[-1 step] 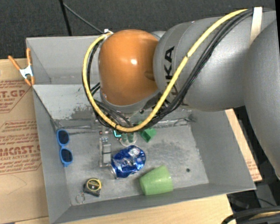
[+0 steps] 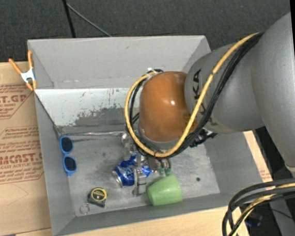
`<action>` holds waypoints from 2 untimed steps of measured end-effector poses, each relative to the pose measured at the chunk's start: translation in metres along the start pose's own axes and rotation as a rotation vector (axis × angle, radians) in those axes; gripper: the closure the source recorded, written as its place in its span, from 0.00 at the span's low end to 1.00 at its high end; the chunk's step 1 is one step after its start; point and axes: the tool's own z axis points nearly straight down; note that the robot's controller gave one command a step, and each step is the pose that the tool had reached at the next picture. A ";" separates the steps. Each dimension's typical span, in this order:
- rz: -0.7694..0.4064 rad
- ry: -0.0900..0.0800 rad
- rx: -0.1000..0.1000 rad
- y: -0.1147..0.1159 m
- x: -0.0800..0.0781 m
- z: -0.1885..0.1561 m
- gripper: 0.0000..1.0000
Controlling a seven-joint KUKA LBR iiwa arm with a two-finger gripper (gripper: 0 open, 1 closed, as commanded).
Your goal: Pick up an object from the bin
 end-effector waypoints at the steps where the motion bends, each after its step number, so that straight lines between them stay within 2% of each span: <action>1: 0.004 -0.007 -0.002 -0.043 -0.026 0.069 0.00; 2: 0.000 -0.011 -0.006 -0.039 -0.026 0.065 1.00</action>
Offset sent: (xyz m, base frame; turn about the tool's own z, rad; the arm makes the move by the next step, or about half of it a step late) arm 0.0258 -0.0406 -0.0655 0.0005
